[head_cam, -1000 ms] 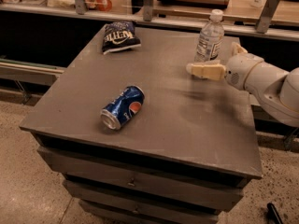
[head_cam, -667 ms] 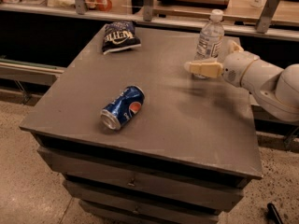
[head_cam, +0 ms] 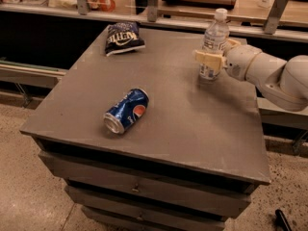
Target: Move blue plastic bottle near blue chip bag
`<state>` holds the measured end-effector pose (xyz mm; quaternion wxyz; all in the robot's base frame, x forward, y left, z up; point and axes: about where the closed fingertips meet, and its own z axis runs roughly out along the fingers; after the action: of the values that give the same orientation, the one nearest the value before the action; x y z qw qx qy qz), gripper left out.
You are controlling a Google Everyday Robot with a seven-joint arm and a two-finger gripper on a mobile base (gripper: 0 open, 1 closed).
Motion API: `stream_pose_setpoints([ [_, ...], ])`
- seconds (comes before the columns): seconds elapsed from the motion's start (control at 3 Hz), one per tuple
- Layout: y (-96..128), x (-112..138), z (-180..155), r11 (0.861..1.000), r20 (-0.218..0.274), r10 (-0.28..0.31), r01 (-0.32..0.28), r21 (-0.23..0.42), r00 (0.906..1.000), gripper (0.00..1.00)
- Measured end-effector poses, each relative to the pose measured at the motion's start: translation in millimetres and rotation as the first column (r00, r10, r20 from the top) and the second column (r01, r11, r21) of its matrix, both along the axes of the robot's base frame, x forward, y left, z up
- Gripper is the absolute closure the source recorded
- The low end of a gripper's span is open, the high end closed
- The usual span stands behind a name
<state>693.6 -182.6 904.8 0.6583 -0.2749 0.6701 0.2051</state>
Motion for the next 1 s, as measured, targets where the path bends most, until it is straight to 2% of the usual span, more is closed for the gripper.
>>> stream_pose_setpoints([
  [0.33,11.3,8.2,2.6,0.999,-0.003,0.041,-0.041,-0.006,0.9992,0.64],
  [0.67,26.6,22.7,5.6,0.998,0.004,0.048,-0.048,0.039,0.9989,0.87],
  [1.0,50.0,48.7,15.8,0.994,0.034,0.044,-0.047,0.101,0.9985,1.00],
])
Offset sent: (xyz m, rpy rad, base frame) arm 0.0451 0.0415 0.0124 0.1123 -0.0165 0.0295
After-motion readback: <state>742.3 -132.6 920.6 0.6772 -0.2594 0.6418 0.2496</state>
